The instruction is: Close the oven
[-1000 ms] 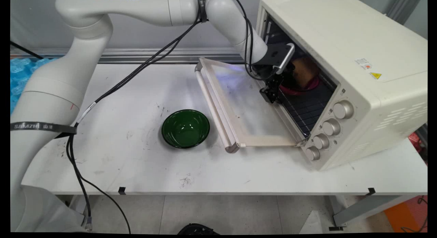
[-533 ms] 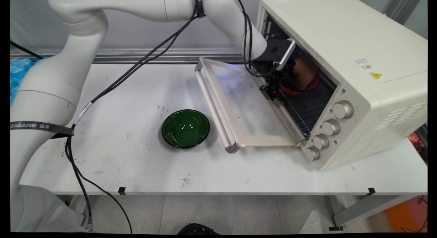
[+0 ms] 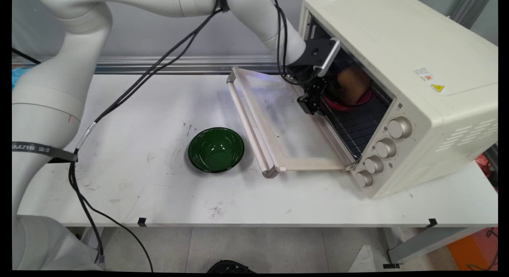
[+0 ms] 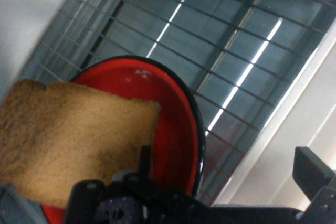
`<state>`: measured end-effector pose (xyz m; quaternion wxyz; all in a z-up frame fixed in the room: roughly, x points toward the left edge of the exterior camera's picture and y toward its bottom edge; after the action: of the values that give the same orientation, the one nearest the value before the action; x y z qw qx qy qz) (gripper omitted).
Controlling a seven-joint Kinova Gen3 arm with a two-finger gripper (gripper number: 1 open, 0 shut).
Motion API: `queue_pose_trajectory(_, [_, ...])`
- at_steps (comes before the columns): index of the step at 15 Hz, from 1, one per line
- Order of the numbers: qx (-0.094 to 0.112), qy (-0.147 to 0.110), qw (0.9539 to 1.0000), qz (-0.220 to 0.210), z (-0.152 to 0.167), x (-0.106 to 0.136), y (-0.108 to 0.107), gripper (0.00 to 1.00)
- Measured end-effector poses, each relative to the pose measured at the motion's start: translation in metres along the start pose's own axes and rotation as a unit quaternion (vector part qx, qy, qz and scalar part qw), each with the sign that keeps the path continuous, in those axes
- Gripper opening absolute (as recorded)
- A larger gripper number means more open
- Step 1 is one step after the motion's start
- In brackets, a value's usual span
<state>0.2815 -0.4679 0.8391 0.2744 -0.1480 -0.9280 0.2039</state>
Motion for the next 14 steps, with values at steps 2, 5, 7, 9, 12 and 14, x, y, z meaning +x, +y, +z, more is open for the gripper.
queue_pose_trajectory(2, [0.004,-0.003,0.9999,-0.011,-0.011,0.001,0.003,1.0])
queue_pose_trajectory(5, [0.012,-0.007,0.9991,-0.039,-0.032,0.003,0.009,1.0])
queue_pose_trajectory(7, [0.021,-0.009,0.9975,-0.067,-0.049,0.007,0.016,1.0])
queue_pose_trajectory(9, [0.031,-0.011,0.9942,-0.102,-0.068,0.011,0.024,1.0])
queue_pose_trajectory(12, [0.042,-0.013,0.9886,-0.144,-0.09,0.013,0.035,1.0])
queue_pose_trajectory(14, [0.047,-0.015,0.9842,-0.17,-0.103,0.014,0.042,1.0])
